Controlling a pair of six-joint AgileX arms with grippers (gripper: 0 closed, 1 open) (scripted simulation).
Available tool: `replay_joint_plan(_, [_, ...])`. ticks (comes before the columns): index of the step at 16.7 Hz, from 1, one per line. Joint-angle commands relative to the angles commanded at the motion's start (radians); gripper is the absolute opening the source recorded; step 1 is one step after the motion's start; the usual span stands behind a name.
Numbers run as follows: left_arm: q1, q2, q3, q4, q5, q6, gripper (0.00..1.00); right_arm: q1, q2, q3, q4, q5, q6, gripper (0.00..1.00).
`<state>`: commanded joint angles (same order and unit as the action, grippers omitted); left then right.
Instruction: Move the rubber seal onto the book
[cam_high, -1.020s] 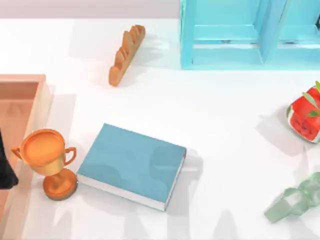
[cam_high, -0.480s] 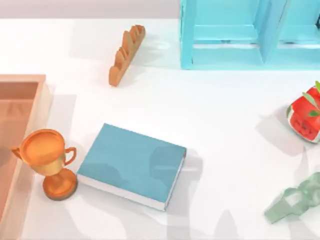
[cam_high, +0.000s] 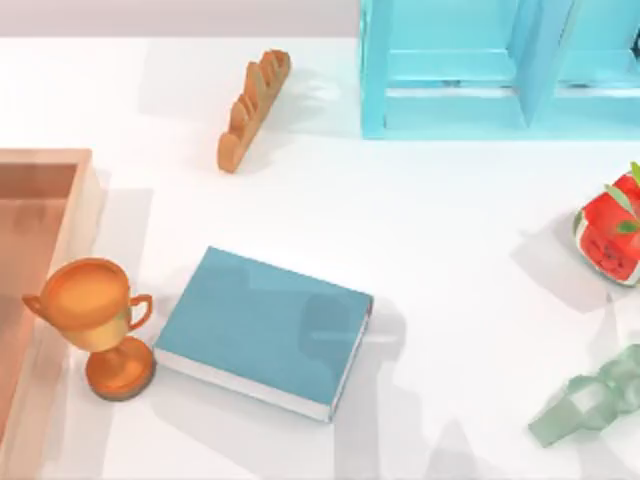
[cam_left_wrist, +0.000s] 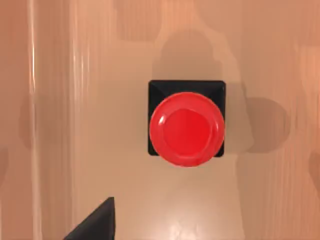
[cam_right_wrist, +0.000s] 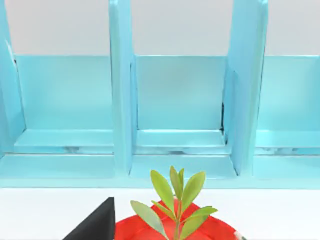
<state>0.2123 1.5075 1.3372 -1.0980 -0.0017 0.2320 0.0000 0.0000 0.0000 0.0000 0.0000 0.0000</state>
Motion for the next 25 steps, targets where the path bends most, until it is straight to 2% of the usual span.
replay_joint_plan(3, [0.027,0.201,0.178,-0.143,0.000,0.030,1.00,0.000,0.000,0.000,0.000,0.000,0.000,1.00])
replay_joint_plan(6, [0.044,0.325,0.284,-0.231,0.000,0.049,1.00,0.000,0.000,0.000,0.000,0.000,0.000,1.00])
replay_joint_plan(14, [0.044,0.355,0.304,-0.249,0.000,0.052,1.00,0.000,0.000,0.000,0.000,0.000,0.000,1.00])
replay_joint_plan(17, [0.047,0.367,0.238,-0.180,0.000,0.052,1.00,0.000,0.000,0.000,0.000,0.000,0.000,1.00])
replay_joint_plan(22, [0.051,0.407,0.051,0.065,0.000,0.057,1.00,0.000,0.000,0.000,0.000,0.000,0.000,1.00])
replay_joint_plan(25, [0.053,0.421,-0.006,0.126,0.000,0.059,1.00,0.000,0.000,0.000,0.000,0.000,0.000,1.00])
